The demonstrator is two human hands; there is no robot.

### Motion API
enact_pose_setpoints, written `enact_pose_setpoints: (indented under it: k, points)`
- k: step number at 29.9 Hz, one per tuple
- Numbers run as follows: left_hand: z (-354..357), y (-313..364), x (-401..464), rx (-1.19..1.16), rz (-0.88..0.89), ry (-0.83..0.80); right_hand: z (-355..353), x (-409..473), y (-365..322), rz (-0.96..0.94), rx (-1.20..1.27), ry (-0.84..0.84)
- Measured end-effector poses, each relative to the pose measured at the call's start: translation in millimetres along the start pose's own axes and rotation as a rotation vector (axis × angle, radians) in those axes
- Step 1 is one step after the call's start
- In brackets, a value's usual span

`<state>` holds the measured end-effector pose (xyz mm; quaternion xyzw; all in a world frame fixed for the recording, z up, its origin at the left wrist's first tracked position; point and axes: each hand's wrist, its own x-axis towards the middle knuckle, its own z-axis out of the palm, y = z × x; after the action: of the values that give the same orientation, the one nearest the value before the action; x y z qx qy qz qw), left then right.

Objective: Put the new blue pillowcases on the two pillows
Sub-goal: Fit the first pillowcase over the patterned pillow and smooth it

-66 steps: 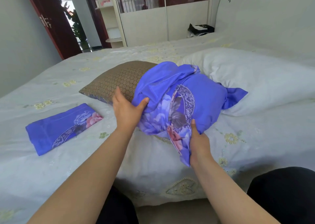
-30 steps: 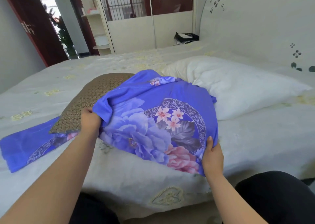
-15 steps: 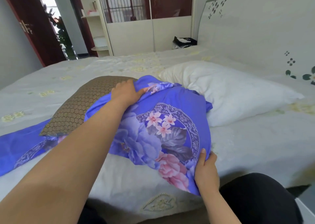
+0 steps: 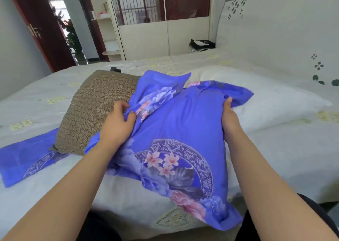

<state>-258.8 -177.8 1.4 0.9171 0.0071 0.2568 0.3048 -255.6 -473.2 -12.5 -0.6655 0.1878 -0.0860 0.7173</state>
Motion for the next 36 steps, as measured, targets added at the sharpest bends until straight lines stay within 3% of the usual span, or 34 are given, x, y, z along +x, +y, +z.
enact_pose_setpoints:
  k: [8, 13, 18, 21, 25, 31, 36]
  points:
    - [-41, -14, -16, -0.378, -0.068, -0.136, -6, -4, -28, 0.002, 0.236, -0.146]
    - [-69, -2, 6, -0.279, -0.013, -0.284, -9, -22, -38, -0.080, 0.108, -0.066]
    - [-76, 34, 37, -0.346, -0.040, -0.163, -11, -42, -39, -0.161, 0.170, -0.096]
    - [-72, 64, 57, -0.254, -0.022, -0.173, -17, -45, -36, -0.293, 0.017, -0.120]
    - [-59, 82, 73, -0.062, -0.099, -0.266, -22, -51, -40, -0.287, -0.122, -0.035]
    - [-26, 103, 52, 0.169, 0.053, -0.404, -30, -49, -44, -0.271, -0.623, 0.015]
    - [-32, 119, 49, 0.305, 0.151, -0.370, -22, -53, -49, -0.299, -0.525, -0.024]
